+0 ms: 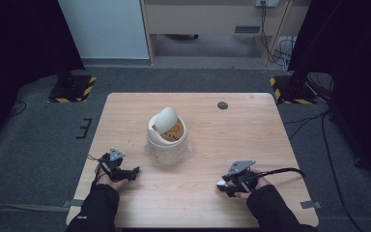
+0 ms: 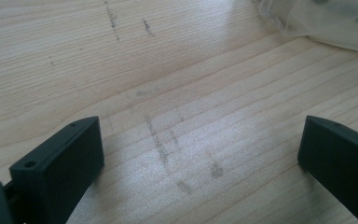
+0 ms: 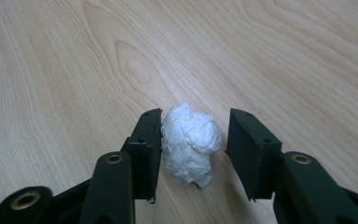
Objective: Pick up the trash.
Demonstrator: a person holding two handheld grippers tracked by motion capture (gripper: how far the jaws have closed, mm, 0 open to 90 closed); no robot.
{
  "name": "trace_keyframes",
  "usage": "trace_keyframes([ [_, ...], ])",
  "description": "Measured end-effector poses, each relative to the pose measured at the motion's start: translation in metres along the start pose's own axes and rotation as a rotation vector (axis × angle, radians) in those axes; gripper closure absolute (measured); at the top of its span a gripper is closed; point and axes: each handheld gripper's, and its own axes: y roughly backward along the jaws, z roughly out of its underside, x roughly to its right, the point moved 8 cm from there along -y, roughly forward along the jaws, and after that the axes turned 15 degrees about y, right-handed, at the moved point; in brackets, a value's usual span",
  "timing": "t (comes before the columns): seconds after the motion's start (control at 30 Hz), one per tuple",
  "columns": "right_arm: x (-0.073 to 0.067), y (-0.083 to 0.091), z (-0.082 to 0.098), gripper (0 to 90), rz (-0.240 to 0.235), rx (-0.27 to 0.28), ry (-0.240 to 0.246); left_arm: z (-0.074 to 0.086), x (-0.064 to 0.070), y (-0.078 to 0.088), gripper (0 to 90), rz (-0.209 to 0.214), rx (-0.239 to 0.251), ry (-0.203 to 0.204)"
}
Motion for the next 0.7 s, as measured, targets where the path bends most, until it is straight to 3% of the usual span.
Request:
trace_keyframes([
  [0.47,0.002,-0.002,0.0,67.3,-0.023,-0.03,-0.031,0.0,0.0,0.0,0.0,0.0,0.0,0.0],
  [0.57,0.006,0.001,-0.005,67.4,-0.008,0.003,-0.045,0.0,0.0,0.0,0.0,0.0,0.0,0.0],
  [0.7,0.017,0.007,-0.008,67.1,0.024,0.067,-0.101,0.0,0.0,0.0,0.0,0.001,-0.001,0.0],
])
